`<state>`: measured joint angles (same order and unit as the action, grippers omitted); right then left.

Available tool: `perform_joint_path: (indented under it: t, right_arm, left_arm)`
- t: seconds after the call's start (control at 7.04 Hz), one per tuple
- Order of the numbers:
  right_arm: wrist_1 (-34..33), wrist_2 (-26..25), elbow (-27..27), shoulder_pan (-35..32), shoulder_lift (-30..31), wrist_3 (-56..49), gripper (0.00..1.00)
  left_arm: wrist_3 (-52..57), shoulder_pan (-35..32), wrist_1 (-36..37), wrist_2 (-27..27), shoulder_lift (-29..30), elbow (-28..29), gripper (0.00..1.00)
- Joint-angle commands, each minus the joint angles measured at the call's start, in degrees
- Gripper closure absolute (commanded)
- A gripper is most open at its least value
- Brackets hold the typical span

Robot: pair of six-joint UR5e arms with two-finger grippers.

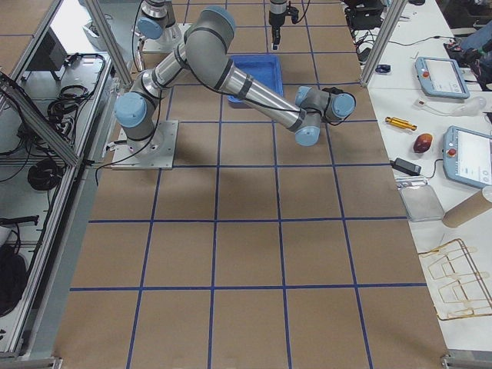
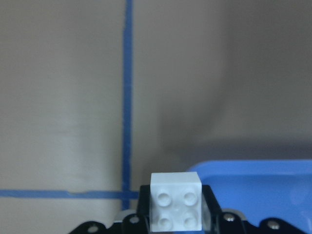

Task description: Assemble white blocks and place on blue tray

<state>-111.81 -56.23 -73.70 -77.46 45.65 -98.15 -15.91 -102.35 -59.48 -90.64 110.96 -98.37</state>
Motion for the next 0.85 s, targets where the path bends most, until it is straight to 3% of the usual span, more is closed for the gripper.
perform_joint_path:
  t: [0.0, 0.28, 0.71]
  right_arm:
    - [3.42, 0.68, -1.35, -1.19, 4.86, 0.15, 1.0]
    - [3.79, 0.68, -4.95, -1.99, 7.86, 0.24, 1.0]
    - [2.83, 0.95, -16.09, -3.3, 15.32, 0.15, 1.0]
  left_arm:
    - [-8.5, -5.12, 1.98, 0.46, 0.48, -2.6, 0.88]
    - [-10.19, -8.81, 3.93, 0.38, 0.14, -5.59, 0.88]
    - [-15.02, -10.49, 14.81, 2.04, 1.98, -11.74, 0.88]
